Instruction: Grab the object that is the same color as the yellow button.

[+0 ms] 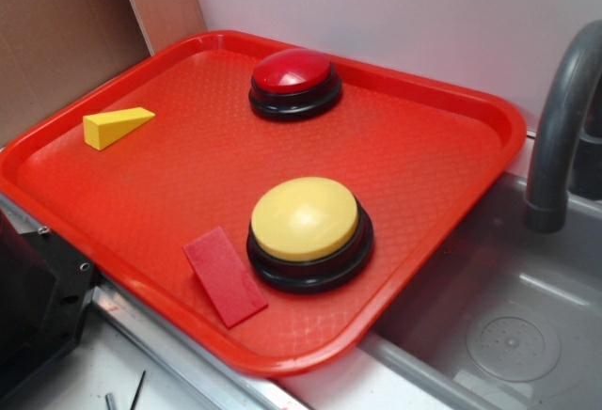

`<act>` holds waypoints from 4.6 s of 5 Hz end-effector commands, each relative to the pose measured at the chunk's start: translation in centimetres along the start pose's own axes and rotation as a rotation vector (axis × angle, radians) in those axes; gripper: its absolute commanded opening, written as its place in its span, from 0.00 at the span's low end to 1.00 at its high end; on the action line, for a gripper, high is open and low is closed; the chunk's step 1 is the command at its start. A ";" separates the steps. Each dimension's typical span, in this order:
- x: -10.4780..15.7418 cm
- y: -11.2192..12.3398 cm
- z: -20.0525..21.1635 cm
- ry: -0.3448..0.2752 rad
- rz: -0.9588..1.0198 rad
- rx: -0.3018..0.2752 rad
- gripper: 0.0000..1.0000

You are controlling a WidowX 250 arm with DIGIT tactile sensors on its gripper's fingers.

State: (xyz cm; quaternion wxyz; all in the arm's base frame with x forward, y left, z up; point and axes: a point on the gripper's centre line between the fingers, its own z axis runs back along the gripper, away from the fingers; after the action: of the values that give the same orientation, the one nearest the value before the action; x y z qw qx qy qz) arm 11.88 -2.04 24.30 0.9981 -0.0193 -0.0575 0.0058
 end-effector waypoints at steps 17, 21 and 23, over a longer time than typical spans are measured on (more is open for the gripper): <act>4.1 16.5 -23.1 0.006 0.179 0.116 1.00; 3.9 11.8 -16.5 0.003 0.197 0.149 0.00; 4.5 4.8 -6.5 -0.147 0.206 0.067 0.00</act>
State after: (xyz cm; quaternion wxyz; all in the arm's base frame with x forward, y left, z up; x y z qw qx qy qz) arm 17.06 2.33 16.76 0.9879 0.0053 -0.1063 0.1127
